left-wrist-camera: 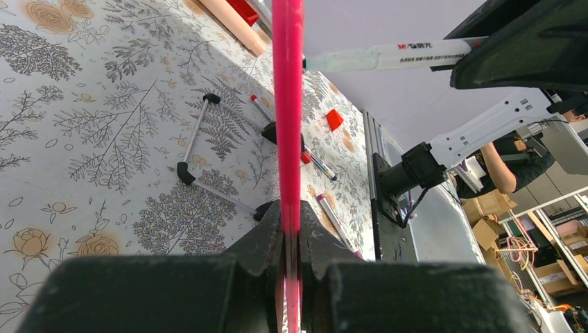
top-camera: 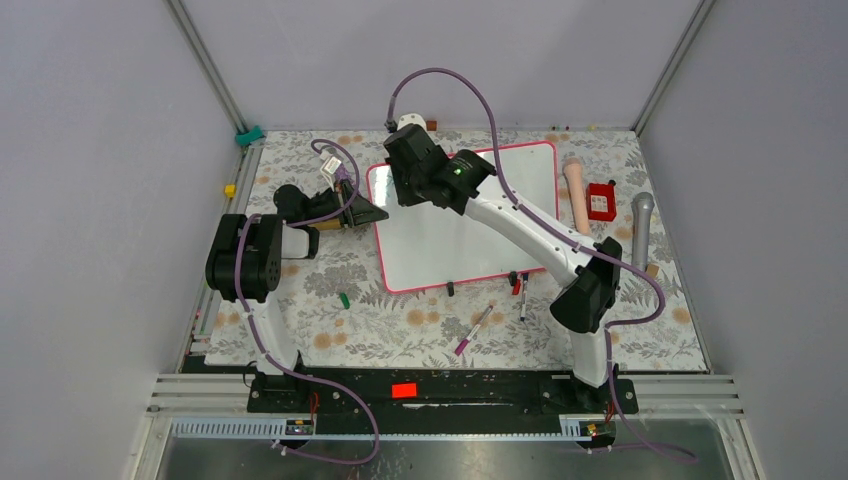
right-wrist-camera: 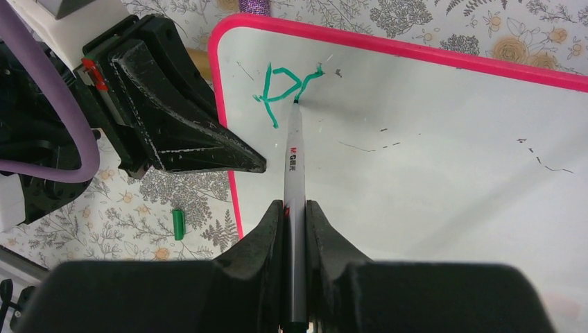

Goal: Write a sentence on the whiteboard

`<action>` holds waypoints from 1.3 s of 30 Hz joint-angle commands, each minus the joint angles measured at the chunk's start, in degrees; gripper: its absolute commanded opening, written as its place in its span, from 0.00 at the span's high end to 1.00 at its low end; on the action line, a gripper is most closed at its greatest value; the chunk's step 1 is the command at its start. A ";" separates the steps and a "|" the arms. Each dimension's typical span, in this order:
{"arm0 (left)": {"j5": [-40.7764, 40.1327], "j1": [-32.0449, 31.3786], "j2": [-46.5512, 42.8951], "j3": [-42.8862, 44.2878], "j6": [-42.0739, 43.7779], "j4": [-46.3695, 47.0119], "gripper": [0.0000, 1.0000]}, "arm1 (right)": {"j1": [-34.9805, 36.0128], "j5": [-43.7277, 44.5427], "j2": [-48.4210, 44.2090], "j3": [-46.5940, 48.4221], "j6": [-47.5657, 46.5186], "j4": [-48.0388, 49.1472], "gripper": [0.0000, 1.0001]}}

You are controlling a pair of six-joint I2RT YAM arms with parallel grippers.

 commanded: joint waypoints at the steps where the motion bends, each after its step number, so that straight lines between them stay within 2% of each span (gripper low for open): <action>1: 4.97 -1.66 -0.69 1.23 1.87 4.21 1.00 | -0.16 1.75 -1.46 -0.47 -1.52 -1.47 1.00; 16: 5.17 -1.75 -0.73 1.23 2.00 4.21 1.00 | -0.95 6.87 2.40 7.57 -1.78 -5.21 1.00; 28: 5.12 -1.85 -0.64 1.23 2.04 4.24 1.00 | -0.99 0.32 4.26 10.67 -1.84 -5.30 1.00; 33: 5.20 -1.86 -0.62 1.23 2.07 4.22 1.00 | -1.04 -1.41 2.09 8.72 -2.34 -4.44 1.00; 39: 5.17 -1.86 -0.62 1.29 2.03 4.22 1.00 | -1.97 -2.45 -7.54 -6.36 -1.47 6.32 1.00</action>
